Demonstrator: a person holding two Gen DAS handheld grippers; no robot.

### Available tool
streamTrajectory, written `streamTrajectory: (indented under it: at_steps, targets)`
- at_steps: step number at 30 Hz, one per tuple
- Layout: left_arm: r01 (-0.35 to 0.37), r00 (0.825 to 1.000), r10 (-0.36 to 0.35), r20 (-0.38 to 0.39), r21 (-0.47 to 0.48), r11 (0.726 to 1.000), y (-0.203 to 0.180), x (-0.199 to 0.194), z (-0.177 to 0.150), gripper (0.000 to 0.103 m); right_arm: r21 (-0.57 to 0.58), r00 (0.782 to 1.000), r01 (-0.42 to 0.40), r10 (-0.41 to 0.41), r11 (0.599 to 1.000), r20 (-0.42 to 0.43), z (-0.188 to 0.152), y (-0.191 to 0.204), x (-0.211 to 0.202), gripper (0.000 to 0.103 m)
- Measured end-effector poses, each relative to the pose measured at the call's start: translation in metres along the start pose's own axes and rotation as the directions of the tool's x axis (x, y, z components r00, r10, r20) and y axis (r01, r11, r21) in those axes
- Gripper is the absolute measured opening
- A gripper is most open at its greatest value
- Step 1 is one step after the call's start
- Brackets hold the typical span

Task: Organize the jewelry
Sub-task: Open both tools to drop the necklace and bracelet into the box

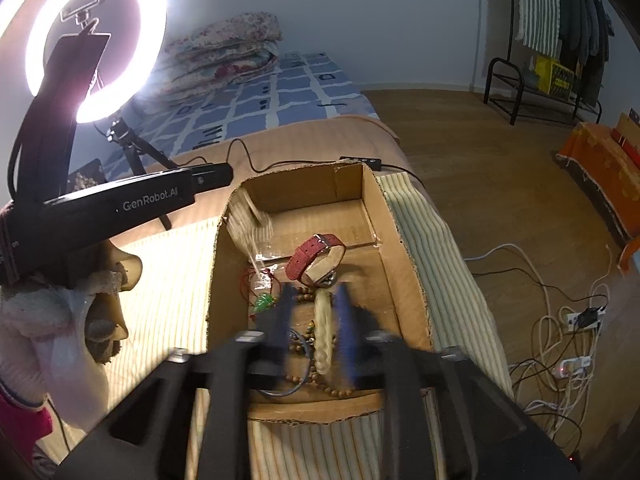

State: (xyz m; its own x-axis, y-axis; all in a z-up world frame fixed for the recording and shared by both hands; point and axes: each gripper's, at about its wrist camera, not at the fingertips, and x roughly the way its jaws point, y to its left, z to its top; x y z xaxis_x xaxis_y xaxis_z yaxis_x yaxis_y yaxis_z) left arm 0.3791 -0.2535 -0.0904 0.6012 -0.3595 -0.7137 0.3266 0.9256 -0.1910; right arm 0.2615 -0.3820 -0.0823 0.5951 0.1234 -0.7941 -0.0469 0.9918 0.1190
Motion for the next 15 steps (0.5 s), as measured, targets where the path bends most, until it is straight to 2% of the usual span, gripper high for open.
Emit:
streamTrajectory:
  at_steps: [2, 15]
  targets:
    - [-0.003, 1.000, 0.003, 0.006, 0.001, 1.000, 0.000, -0.002, 0.001, 0.038, -0.003, 1.000, 0.005, -0.005, 1.000, 0.015, 0.000, 0.001, -0.002, 0.049]
    - [-0.015, 1.000, 0.015, 0.020, 0.003, 1.000, 0.001, -0.018, 0.001, 0.038, -0.016, 0.999, 0.020, -0.019, 1.000, 0.026, 0.000, 0.007, -0.007, 0.049]
